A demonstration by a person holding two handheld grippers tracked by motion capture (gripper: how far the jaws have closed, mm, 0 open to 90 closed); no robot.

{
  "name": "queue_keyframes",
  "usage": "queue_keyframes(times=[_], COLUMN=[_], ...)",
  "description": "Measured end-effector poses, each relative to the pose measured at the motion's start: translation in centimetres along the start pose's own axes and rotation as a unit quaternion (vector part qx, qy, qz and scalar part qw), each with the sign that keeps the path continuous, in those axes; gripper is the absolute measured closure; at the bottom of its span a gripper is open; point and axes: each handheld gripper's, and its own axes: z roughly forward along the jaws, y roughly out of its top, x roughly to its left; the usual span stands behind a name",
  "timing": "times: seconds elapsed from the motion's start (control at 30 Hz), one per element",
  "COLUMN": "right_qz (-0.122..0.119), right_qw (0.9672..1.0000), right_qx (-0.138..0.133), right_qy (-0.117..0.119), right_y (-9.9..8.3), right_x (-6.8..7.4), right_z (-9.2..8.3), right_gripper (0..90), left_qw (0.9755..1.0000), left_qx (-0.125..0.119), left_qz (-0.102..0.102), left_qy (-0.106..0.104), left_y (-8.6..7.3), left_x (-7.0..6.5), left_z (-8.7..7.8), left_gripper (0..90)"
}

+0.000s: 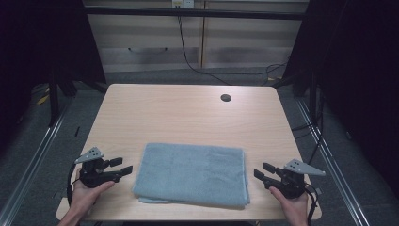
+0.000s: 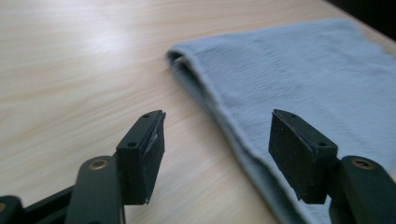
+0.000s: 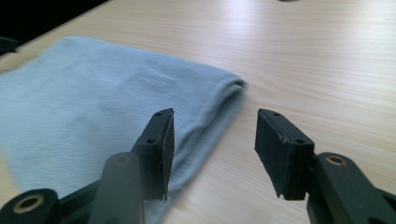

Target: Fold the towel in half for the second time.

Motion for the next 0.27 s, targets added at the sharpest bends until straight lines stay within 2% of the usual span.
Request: queue_keyframes(times=[0.03, 0.13, 0.27], right_qz=[0.000, 0.017, 0.021], right_qw=[0.9999, 0.9992, 0.9985], right_qx=[0.003, 0.011, 0.016], right_qy=[-0.012, -0.034, -0.047], right_y=[-0.2, -1.1, -1.4], right_x=[-0.3, -1.2, -1.4], right_z=[0.0, -0.1, -0.1], right_gripper=[47.5, 44.1, 39.5], left_qw=[0.9999, 0.9996, 0.9998], left_qx=[0.002, -0.004, 0.002], left_qz=[0.002, -0.020, -0.012], left_qy=[0.010, 0.018, 0.016], left_y=[-0.1, -0.7, -1.1], left_x=[0.2, 0.5, 0.3], left_z=[0.0, -0.1, -0.2], left_gripper=[32.2, 28.5, 26.0])
